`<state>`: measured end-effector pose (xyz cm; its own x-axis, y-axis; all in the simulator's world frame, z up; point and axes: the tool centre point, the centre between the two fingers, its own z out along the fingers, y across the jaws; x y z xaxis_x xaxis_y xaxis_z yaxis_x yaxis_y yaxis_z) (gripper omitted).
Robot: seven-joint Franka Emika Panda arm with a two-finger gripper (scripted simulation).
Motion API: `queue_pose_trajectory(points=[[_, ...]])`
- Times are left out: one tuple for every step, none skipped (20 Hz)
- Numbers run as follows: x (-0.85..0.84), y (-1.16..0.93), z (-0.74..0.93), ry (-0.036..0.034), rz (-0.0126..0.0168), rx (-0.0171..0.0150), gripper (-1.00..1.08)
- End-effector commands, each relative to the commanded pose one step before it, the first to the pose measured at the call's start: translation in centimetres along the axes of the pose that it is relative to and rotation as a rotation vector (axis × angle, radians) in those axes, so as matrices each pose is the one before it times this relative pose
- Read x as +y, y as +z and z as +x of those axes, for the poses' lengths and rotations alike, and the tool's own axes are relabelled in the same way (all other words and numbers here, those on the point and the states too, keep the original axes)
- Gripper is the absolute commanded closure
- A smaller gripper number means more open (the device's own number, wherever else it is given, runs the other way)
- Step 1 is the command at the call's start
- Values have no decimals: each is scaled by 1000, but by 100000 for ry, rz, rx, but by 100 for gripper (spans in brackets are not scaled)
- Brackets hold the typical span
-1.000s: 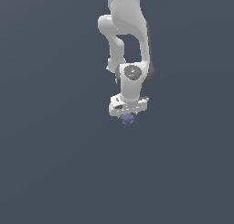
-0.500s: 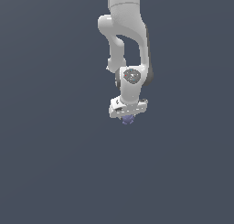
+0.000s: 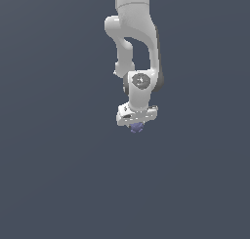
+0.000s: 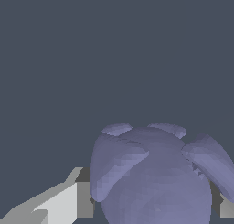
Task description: Pick up the object and move it to a goal position.
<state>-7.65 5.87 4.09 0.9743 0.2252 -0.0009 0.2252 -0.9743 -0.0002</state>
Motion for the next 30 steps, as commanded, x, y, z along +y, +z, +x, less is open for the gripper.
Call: queue_pose_trajectory(points=[[-45, -316, 150, -24, -5, 69, 108], [-29, -226, 94, 0, 0, 0, 108], [-35, -276, 115, 0, 0, 0, 108], [-41, -326, 136, 0, 0, 0, 108], [-48, -375, 156, 0, 0, 0, 108], [-54, -425, 177, 0, 0, 0, 108], [-60, -473, 198, 0, 0, 0, 108], [-66, -522, 218, 0, 0, 0, 108], [-72, -570, 239, 0, 0, 0, 108], [-79, -619, 260, 0, 0, 0, 108], [-85, -666, 281, 0, 0, 0, 108], [-91, -714, 301, 0, 0, 0, 108], [-97, -761, 322, 0, 0, 0, 108], [-102, -808, 343, 0, 0, 0, 108], [-108, -849, 362, 0, 0, 0, 108], [-112, -885, 379, 0, 0, 0, 108], [-115, -914, 394, 0, 0, 0, 108], [-118, -939, 407, 0, 0, 0, 108], [-119, -946, 412, 0, 0, 0, 108], [-141, -954, 413, -51, 42, 22, 108], [-117, -941, 416, 0, 0, 0, 108], [-117, -938, 417, 0, 0, 0, 108], [-116, -935, 419, 0, 0, 0, 108], [-115, -931, 421, 0, 0, 0, 108], [-114, -927, 423, 0, 0, 0, 108], [-113, -922, 425, 0, 0, 0, 108], [-112, -917, 427, 0, 0, 0, 108], [-109, -899, 422, 0, 0, 0, 108], [-104, -856, 407, 0, 0, 0, 108], [-97, -804, 386, 0, 0, 0, 108]])
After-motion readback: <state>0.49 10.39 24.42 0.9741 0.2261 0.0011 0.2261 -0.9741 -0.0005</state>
